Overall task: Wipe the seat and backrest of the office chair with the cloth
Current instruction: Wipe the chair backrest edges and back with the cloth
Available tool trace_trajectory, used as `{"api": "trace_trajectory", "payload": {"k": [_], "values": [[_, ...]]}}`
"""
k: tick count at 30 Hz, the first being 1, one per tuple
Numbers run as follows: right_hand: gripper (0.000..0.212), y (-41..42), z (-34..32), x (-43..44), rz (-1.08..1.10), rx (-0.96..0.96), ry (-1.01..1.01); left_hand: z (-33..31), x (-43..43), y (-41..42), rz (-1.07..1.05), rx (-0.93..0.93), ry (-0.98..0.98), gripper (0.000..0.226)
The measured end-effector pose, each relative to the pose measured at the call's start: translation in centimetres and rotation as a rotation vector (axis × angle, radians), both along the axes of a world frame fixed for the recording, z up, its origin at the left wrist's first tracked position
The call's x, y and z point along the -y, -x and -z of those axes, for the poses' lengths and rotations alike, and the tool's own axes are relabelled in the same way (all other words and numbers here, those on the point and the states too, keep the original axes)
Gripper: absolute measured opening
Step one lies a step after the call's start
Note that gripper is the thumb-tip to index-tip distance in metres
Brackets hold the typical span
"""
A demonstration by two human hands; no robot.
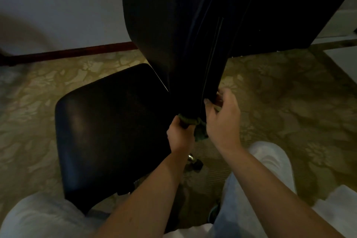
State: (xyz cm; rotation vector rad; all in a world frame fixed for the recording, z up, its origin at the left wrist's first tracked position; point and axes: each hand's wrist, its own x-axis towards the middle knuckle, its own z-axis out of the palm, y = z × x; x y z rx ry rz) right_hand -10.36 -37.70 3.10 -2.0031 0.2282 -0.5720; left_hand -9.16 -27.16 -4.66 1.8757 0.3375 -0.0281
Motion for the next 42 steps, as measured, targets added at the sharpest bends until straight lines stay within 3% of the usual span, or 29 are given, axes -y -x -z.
{"api": "trace_trajectory", "payload": {"k": [5, 8, 13, 19, 24, 30, 35, 42], "values": [[0.03, 0.4, -0.2, 0.1, -0.019, 0.007, -0.011, -0.1, -2.1, -0.2, 0.193, -0.013, -0.181, 0.02], [0.032, 0.4, -0.6, 0.0, -0.033, -0.018, -0.058, -0.6, -4.3, 1.1, 0.247, 0.121, -0.269, 0.013], [0.031, 0.5, -1.9, 0.3, -0.055, -0.04, -0.115, -4.0, -6.1, 2.2, 0.284, 0.373, -0.326, 0.024], [0.038, 0.3, -5.9, 0.2, -0.076, 0.131, -0.212, -10.3, -6.9, 0.7, 0.242, 0.585, -0.291, 0.024], [0.042, -0.6, -10.8, 0.8, -0.106, 0.251, -0.264, -15.7, -6.5, -1.2, 0.215, 0.774, -0.327, 0.038], [0.025, -1.0, -13.2, 1.3, -0.1, 0.2, -0.468, -20.8, -3.7, -2.4, 0.319, 1.041, -0.458, 0.032], [0.03, -0.3, -13.8, 1.1, -0.113, 0.138, -0.608, -22.2, -1.4, -3.3, 0.303, 1.061, -0.658, 0.033], [0.031, -0.1, -13.9, 1.1, -0.161, 0.138, -0.625, -21.3, 0.2, -2.4, 0.22, 1.016, -0.734, 0.032]]}}
